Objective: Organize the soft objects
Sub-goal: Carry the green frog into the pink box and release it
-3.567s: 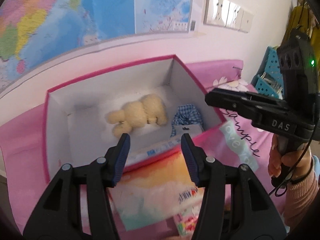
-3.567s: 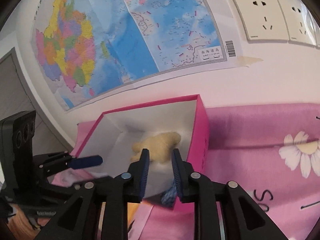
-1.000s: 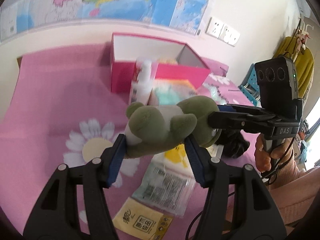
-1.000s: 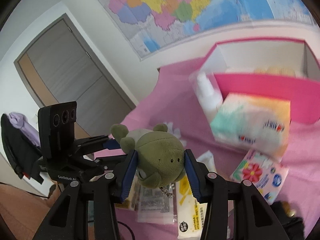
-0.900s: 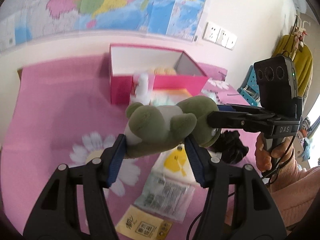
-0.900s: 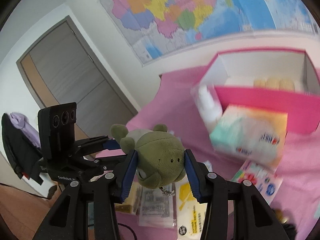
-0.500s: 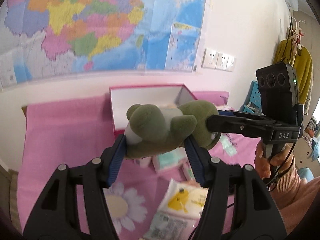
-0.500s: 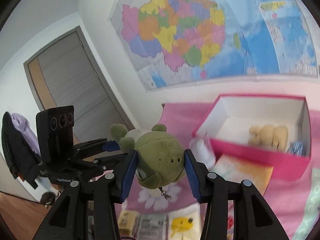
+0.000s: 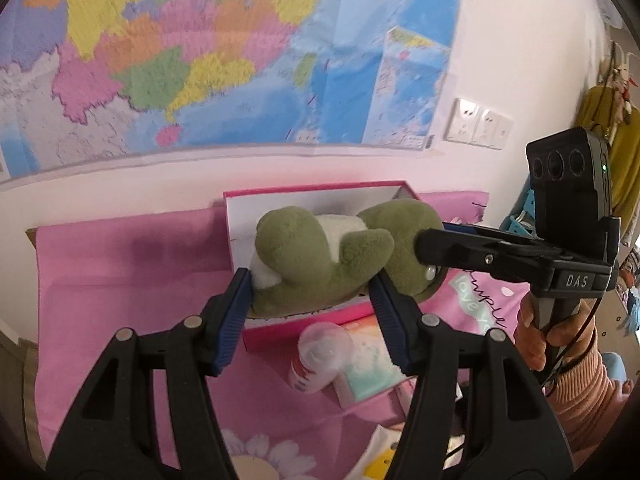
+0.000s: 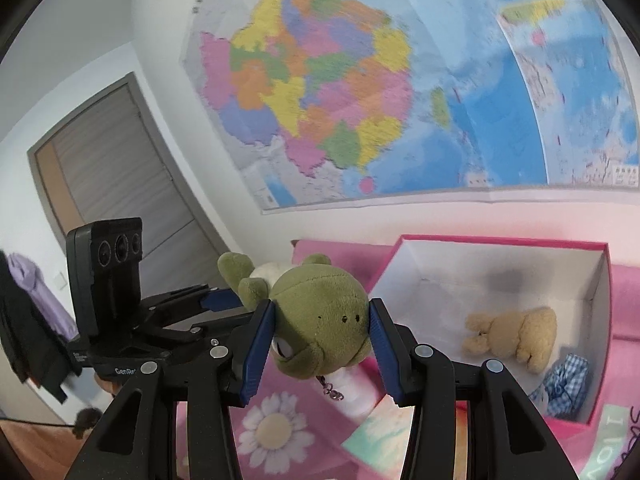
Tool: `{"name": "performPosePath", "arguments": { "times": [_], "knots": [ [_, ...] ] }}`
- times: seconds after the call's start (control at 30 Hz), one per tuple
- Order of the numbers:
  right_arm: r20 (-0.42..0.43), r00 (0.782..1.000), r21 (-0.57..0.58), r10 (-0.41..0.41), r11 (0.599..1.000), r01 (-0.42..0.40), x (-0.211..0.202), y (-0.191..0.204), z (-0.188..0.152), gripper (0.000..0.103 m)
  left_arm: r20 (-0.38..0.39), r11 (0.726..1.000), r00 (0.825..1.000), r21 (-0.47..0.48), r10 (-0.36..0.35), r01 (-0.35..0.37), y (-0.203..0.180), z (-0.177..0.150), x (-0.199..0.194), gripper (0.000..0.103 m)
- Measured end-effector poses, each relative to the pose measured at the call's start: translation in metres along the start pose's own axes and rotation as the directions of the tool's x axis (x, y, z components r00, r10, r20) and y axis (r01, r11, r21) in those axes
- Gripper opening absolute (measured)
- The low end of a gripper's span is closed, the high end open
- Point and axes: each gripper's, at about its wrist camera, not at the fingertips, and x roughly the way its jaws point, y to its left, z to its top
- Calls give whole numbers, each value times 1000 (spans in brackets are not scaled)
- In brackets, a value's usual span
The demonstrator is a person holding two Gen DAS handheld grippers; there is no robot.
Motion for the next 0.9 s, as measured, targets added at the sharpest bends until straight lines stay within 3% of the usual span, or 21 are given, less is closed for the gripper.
{"name": "performPosePath", "arguments": {
  "times": [0.23, 0.6, 0.73, 0.9],
  "knots": [
    [-59, 998, 91, -19, 996, 25, 32, -44, 2, 48, -102, 1000, 995, -13, 15, -17, 10, 5, 51, 60],
    [-137, 987, 130, -82, 986, 100, 73, -85, -2, 51, -186, 997, 982, -50, 41, -51, 19, 5, 94, 57],
    [-192, 958, 143, -212, 960, 241, 85, -100, -2, 58, -159, 995, 985, -71, 64, -76, 21, 3, 88, 57],
    [-175, 958, 135, -228, 958, 253, 70, -97, -8, 59, -109, 993, 990, -71, 84, -92, 20, -1, 68, 57]
  ]
}}
